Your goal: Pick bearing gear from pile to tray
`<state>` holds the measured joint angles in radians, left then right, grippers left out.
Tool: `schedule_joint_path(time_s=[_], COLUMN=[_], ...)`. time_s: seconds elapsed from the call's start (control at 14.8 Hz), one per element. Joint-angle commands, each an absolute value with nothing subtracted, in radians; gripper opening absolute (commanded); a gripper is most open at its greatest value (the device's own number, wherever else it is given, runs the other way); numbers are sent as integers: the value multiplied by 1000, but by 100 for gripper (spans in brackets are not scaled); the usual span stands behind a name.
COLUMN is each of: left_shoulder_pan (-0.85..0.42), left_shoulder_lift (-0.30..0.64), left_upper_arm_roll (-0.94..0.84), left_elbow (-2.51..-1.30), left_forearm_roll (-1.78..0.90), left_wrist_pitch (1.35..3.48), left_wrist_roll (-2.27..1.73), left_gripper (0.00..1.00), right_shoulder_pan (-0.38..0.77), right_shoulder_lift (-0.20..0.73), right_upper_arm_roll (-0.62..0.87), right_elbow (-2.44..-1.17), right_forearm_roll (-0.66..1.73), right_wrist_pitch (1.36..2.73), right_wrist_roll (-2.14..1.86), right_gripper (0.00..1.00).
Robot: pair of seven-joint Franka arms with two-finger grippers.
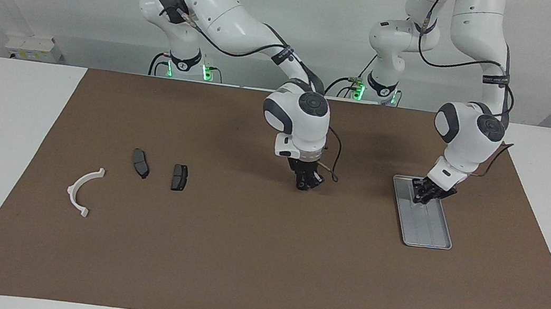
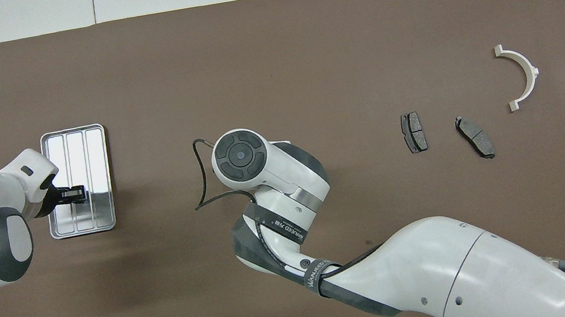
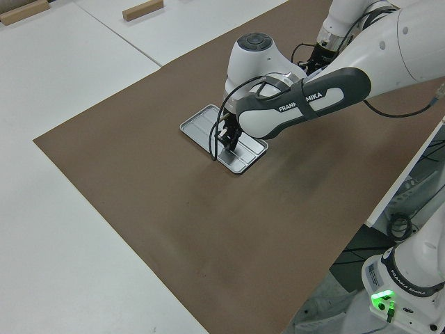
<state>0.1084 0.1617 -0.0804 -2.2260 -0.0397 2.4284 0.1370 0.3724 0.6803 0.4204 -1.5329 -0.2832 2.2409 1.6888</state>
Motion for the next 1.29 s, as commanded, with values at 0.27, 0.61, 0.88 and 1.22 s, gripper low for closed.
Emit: schedule_joint_path(time_s=[0.27, 0.61, 0.88, 1.22], left_shoulder_pan=[80, -154, -403, -543], left_shoulder_lift=[133, 132, 143, 233], left_upper_arm_roll=[-81, -87, -87, -90], left_elbow=[-1919, -1907, -1904, -1904], left_forearm_roll=[-54, 81, 87, 83], left_wrist_pitch=[2054, 2092, 2097, 2210], left_wrist_roll=[92, -397, -706, -877], left_gripper=[95, 100, 100, 100], right_shoulder_pan=[263, 123, 3, -141], right_shoulder_lift=[611, 499, 443, 405], right_upper_arm_roll=[439, 459, 459, 457], right_elbow=[-1480, -1482, -1482, -1482], right_forearm_roll=[-295, -216, -192, -190], right_wrist_pitch=[2132, 2050, 1950, 1881], right_wrist_roll=[1694, 1408, 968, 483], right_gripper=[100, 100, 100, 100])
